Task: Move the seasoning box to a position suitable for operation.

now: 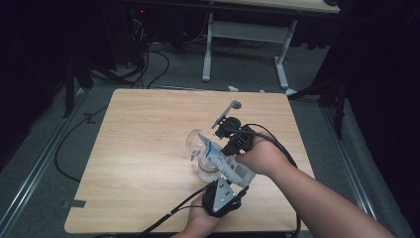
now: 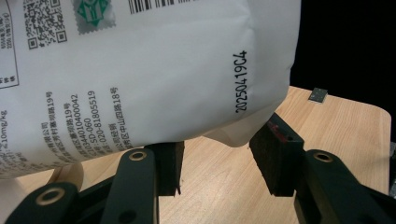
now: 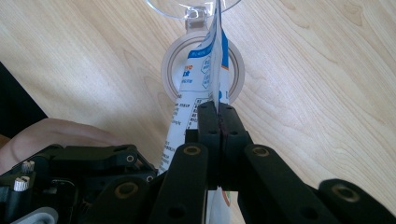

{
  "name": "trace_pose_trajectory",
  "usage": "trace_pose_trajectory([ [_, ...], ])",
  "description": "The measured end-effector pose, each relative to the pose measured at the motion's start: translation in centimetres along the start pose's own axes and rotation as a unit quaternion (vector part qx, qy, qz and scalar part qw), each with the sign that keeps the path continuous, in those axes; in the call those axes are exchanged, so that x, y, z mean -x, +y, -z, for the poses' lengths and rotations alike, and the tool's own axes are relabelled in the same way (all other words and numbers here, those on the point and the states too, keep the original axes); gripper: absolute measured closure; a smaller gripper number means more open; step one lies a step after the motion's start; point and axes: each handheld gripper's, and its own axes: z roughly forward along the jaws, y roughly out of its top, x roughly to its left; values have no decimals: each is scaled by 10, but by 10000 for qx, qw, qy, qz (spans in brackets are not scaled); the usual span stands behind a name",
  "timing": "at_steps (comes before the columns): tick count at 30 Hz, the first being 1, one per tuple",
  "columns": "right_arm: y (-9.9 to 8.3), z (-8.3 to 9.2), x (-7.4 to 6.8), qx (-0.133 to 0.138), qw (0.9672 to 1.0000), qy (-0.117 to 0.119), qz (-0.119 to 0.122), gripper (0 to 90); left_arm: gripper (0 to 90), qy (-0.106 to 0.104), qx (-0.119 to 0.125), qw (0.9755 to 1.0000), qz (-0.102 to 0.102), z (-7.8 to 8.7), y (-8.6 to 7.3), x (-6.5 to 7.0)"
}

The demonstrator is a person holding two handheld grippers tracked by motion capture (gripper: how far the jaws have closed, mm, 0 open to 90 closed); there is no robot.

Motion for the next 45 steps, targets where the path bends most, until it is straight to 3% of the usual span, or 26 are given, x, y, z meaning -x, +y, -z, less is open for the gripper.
trace_pose_trajectory([
  [45,1,2,-1,25,10000,-10,29,900,562,-4,51,10000,10,0,3,0],
])
